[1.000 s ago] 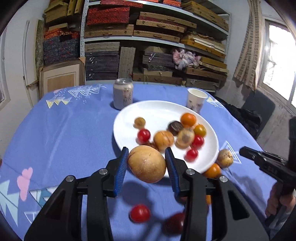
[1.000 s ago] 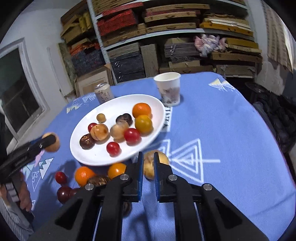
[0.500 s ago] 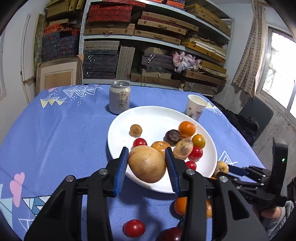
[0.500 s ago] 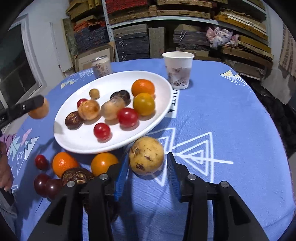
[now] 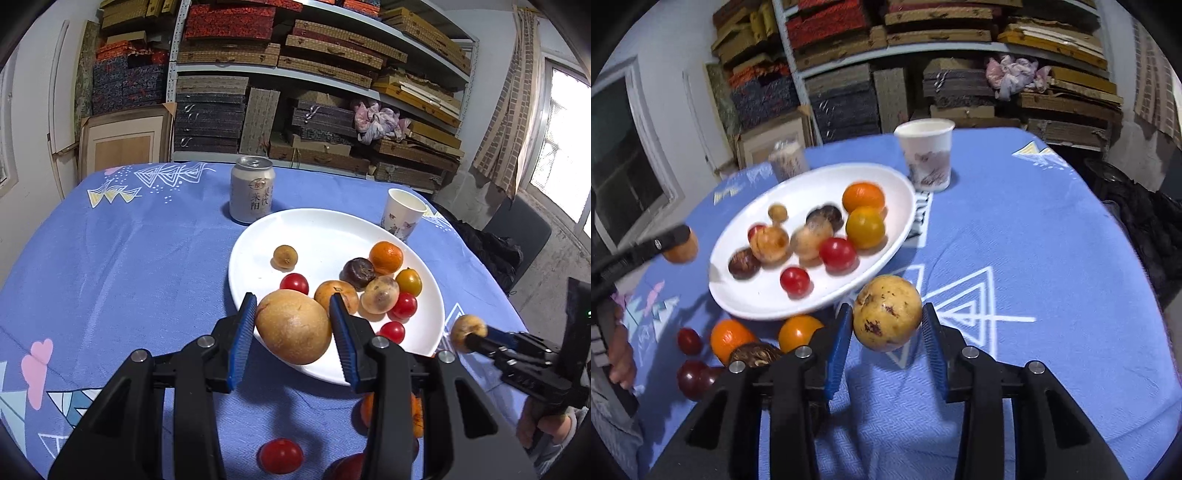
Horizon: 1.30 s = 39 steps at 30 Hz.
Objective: Organize fruits
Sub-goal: 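Carry both pale fruits onto the white plate and open both tools, then withdraw both tools from the plate toward the remaining red tomato and dark plum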
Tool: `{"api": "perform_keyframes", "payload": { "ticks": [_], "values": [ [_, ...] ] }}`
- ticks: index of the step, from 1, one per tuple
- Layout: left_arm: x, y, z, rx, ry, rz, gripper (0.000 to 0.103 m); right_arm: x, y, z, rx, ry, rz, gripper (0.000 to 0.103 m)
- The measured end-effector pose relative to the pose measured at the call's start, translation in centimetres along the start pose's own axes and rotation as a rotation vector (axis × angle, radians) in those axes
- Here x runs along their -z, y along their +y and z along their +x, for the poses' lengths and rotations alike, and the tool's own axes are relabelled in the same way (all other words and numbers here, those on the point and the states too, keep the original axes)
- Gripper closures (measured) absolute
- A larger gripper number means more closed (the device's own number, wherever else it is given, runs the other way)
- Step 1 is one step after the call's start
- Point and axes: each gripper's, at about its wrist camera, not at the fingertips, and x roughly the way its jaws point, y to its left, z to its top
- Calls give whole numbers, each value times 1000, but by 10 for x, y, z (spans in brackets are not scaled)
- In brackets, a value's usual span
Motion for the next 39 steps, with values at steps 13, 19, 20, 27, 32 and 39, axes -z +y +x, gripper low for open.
{"api": "perform_keyframes", "payload": {
  "ticks": [13, 19, 20, 27, 32, 39],
  "values": [
    [-49, -17, 87, -36, 104, 27, 63, -84, 63, 66, -79, 42, -94, 64],
    [-54, -23, 127, -22, 143, 12, 63, -92, 66, 75, -40, 6, -124, 62],
    [-53, -23, 127, -22, 137, 7, 61, -91, 64, 74, -40, 2, -118, 61],
    [-41, -5, 70, -16, 84, -66, 39, -73, 46, 42, -64, -21, -41, 50],
    [-3, 11, 5, -62, 41, -102, 26, -34, 33, -5, -54, -90, 11, 29],
    [76, 2, -50, -57, 34, -42, 26, 22, 21, -50, -66, -160, 63, 16]
  ]
}}
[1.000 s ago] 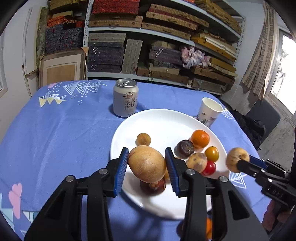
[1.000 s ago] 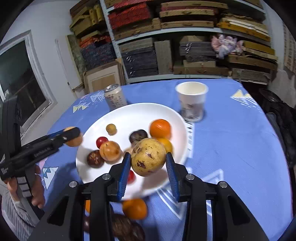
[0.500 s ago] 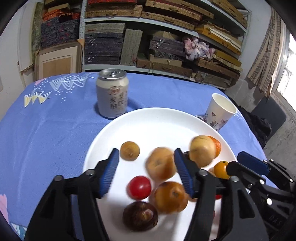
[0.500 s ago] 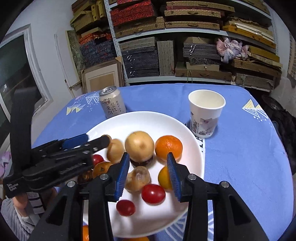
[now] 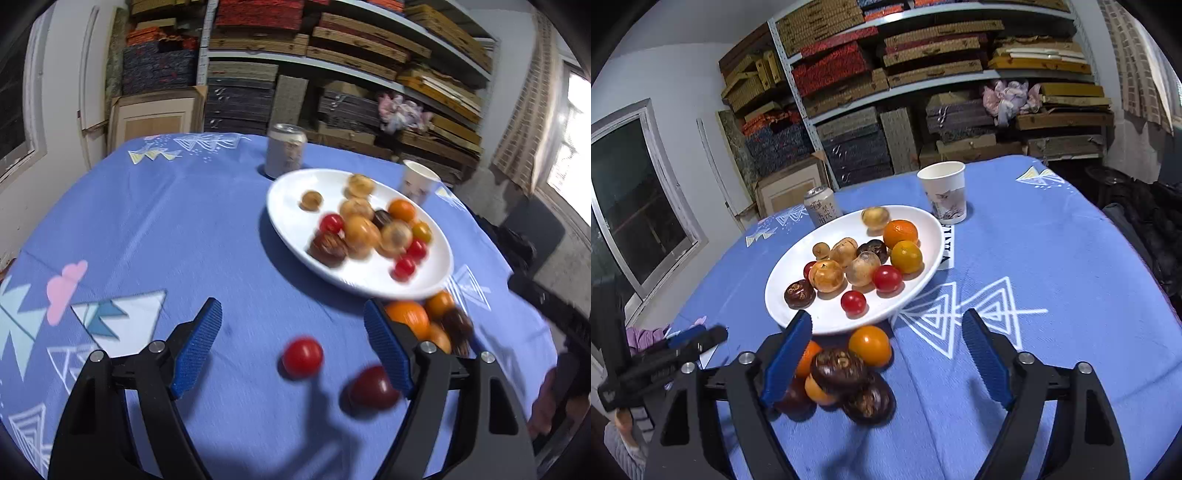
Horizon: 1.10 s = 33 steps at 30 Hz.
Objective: Organize fruits
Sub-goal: 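Withdraw both tools from the plate toward the remaining red tomato and dark plum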
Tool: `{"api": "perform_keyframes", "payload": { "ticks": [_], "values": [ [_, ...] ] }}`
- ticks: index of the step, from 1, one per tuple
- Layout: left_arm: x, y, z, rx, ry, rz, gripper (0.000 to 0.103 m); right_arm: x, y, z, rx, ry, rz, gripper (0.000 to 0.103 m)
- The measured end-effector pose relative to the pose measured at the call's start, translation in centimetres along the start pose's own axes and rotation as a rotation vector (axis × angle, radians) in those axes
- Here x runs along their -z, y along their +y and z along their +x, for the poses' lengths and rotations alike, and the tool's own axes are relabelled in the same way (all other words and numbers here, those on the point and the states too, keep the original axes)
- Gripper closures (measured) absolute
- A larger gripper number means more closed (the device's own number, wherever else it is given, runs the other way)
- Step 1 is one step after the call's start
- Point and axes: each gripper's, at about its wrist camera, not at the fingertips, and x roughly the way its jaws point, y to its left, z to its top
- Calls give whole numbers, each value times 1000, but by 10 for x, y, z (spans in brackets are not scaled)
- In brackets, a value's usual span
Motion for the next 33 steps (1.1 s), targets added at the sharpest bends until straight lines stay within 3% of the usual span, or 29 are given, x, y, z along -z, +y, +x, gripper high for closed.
{"api": "perform_keyframes", "payload": {
  "ticks": [2, 6, 10, 17, 20, 23, 25, 28, 33],
  "values": [
    [16, -10, -7, 18, -2, 41, 26, 6, -1, -10, 1, -21, 5, 12],
    [34, -37, -17, -32, -58, 183, 26, 5, -5, -19, -5, -50, 22, 9],
    [40, -49, -8, -36, -24, 243, 25, 4, -12, -17, -8, -35, 48, 8],
    [37, -45, 3, 19, 25, 226, 25, 4, -12, -17, -15, -34, 52, 7],
    [37, -44, 12, 4, 66, 212, 25, 5, -11, -15, -16, -24, 51, 7],
    [33, -31, 15, -25, 79, 149, 13, 5, -11, -16, -16, -25, 55, 6],
    [32, -23, 12, -61, 62, 127, 10, 5, -12, -16, -17, -25, 61, 6],
    [35, -18, 5, -85, 54, 143, 10, 6, -14, -15, -14, -24, 72, 6],
    [44, -24, 1, -43, 84, 196, 10, 5, -16, -14, -22, -19, 79, 6]
  ]
}}
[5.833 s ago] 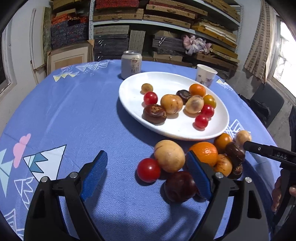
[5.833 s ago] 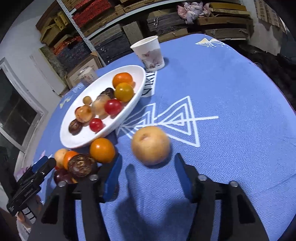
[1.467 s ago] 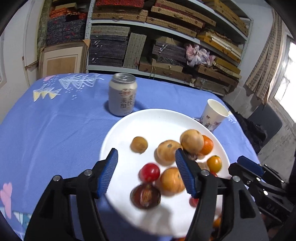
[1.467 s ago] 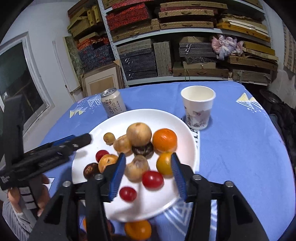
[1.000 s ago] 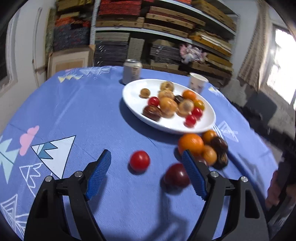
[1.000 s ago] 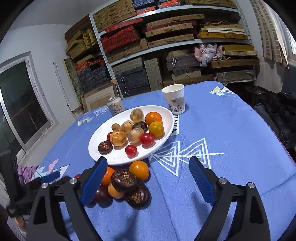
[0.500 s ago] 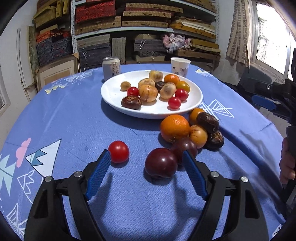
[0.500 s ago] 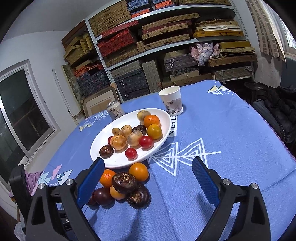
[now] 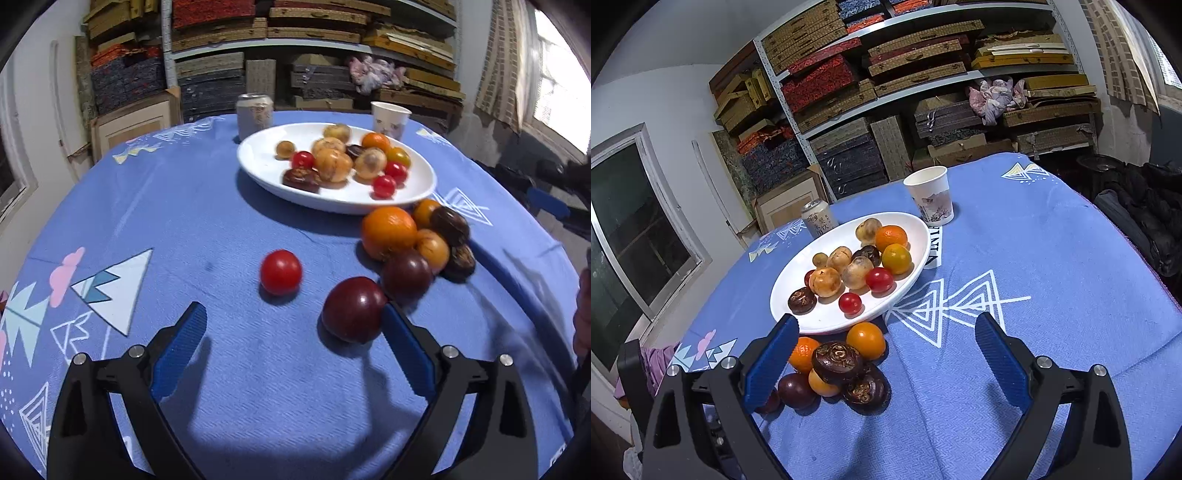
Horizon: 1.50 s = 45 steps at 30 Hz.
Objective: Organize fruits
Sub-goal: 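Withdraw both tools from the plate toward the remaining red tomato and dark plum, then grasp the dark red plum with the left tool while the right tool grasps a dark brown fruit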
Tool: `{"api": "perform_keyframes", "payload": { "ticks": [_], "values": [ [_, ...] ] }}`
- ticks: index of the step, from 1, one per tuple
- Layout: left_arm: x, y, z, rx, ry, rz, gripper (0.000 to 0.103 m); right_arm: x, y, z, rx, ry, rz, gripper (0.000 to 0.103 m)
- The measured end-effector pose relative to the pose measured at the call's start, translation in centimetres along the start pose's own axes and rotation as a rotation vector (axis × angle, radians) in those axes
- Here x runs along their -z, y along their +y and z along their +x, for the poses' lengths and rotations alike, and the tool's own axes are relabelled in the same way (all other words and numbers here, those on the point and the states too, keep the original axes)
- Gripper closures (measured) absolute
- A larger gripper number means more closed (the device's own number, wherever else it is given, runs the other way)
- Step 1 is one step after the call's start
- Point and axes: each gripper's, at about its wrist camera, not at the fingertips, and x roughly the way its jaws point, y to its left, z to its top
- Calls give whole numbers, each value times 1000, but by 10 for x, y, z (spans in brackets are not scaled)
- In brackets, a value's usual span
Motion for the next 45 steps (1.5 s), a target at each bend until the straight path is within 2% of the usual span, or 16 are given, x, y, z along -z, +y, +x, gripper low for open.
{"api": "perform_keyframes", "payload": {
  "ticks": [4, 7, 10, 13, 18, 21, 26, 28, 32, 34, 36, 38, 41, 45],
  "values": [
    [0, -17, 4, 47, 16, 68, 10, 0, 3, -1, -1, -2, -10, 6],
    [-3, -21, 14, 78, 48, 61, 14, 1, 4, 0, 1, 0, -12, 6],
    [-8, -23, 21, 120, 62, 47, 28, 3, 5, 1, 0, 7, -14, 6],
    [-9, -28, 23, 131, 63, 62, 30, 4, 7, 2, 1, 15, -26, 6],
    [-6, -33, 18, 170, 58, 87, 46, 4, 11, 3, 0, 21, -48, 6],
    [-5, -36, 17, 187, 57, 102, 48, 4, 13, 2, 5, 21, -65, 6],
    [-6, -38, 21, 192, 73, 108, 49, 6, 14, 3, 5, 29, -74, 6],
    [-6, -38, 19, 194, 68, 106, 63, 8, 19, 5, 10, 44, -101, 6],
    [-4, -29, 14, 152, 52, 78, 64, 18, 40, 14, 26, 83, -220, 7],
    [-6, -23, 10, 140, 31, 50, 64, 25, 54, 18, 64, 84, -302, 7],
    [-8, -18, 7, 132, 15, 28, 64, 31, 61, 23, 76, 97, -344, 9],
    [-8, -15, 7, 123, 17, 18, 64, 34, 62, 31, 75, 126, -349, 16],
    [-8, -15, 9, 117, 31, 20, 64, 36, 59, 40, 57, 163, -327, 28],
    [-7, -17, 8, 120, 29, 35, 64, 37, 57, 48, 30, 187, -295, 37]
  ]
}}
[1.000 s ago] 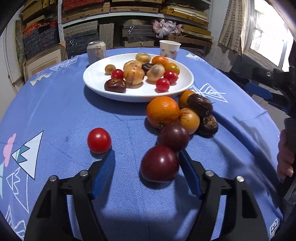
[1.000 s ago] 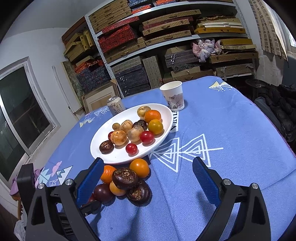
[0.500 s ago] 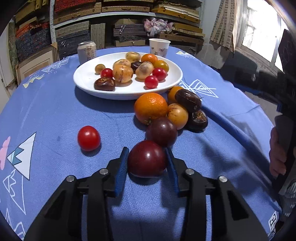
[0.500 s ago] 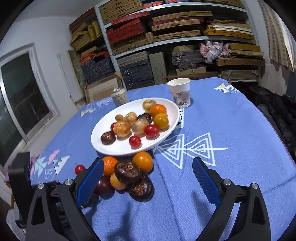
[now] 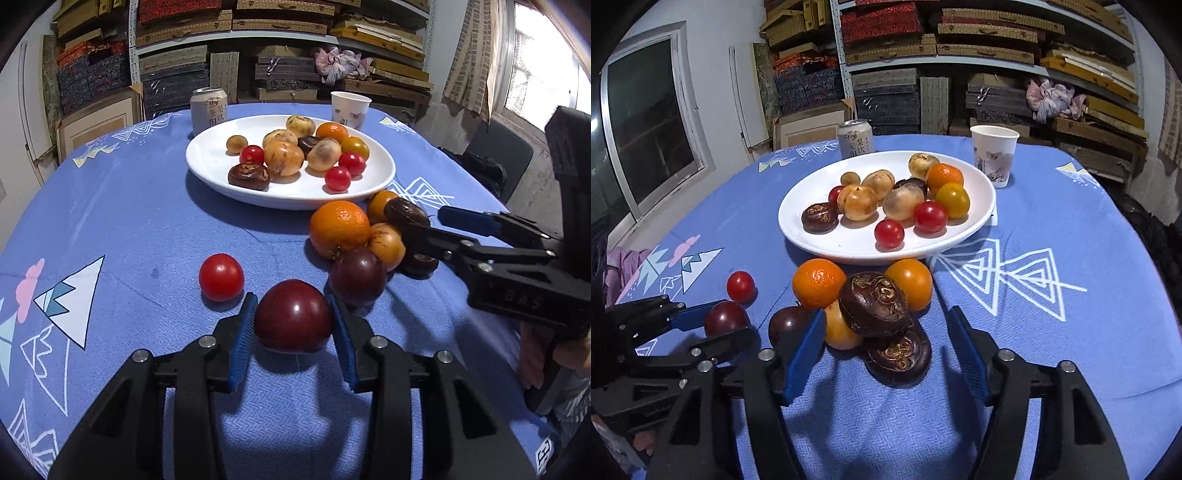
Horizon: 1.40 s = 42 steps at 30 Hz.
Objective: Organize fruits
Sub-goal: 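Grasp the dark red plum with the left tool while the right tool grasps a dark brown fruit, then place the plum and brown fruit on the plate and open both tools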
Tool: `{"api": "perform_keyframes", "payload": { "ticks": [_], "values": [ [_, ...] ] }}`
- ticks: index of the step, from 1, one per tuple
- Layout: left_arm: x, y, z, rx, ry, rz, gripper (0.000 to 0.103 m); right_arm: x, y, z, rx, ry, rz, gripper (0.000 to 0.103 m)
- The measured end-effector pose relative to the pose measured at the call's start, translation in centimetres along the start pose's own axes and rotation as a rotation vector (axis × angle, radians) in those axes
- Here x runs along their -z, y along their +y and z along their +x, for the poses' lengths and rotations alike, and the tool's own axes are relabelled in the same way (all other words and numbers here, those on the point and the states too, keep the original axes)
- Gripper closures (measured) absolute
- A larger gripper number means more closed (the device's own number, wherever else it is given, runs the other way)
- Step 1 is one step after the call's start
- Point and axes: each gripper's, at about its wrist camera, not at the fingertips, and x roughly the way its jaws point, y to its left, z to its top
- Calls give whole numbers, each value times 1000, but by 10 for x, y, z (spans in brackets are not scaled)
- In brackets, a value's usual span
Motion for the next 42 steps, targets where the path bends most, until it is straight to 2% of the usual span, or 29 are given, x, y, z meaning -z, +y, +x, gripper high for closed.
{"api": "perform_keyframes", "payload": {
  "ticks": [5, 11, 14, 18, 25, 27, 36, 42],
  "values": [
    [0, -1, 1, 3, 2, 4, 64, -1, 2, 9, -42, 12, 18, 47],
    [1, -3, 2, 1, 10, 10, 64, 0, 4, 7, -81, 4, 21, 67],
    [1, -4, 3, -1, 16, 17, 64, 0, 4, 6, -79, -1, 16, 67],
    [2, -4, 6, -2, 25, 17, 64, -3, 6, 8, -66, -11, 20, 62],
    [2, -4, 7, -4, 28, 20, 64, -7, 8, 12, -66, -16, 7, 62],
    [2, -4, 7, -4, 28, 18, 64, -7, 4, 11, -74, -19, 26, 66],
    [0, 2, 3, -4, -3, -13, 64, -3, -22, 4, -186, 3, 190, 67],
    [-3, 8, -1, -12, -18, -35, 64, -5, -27, -6, -200, -29, 223, 67]
  ]
}}
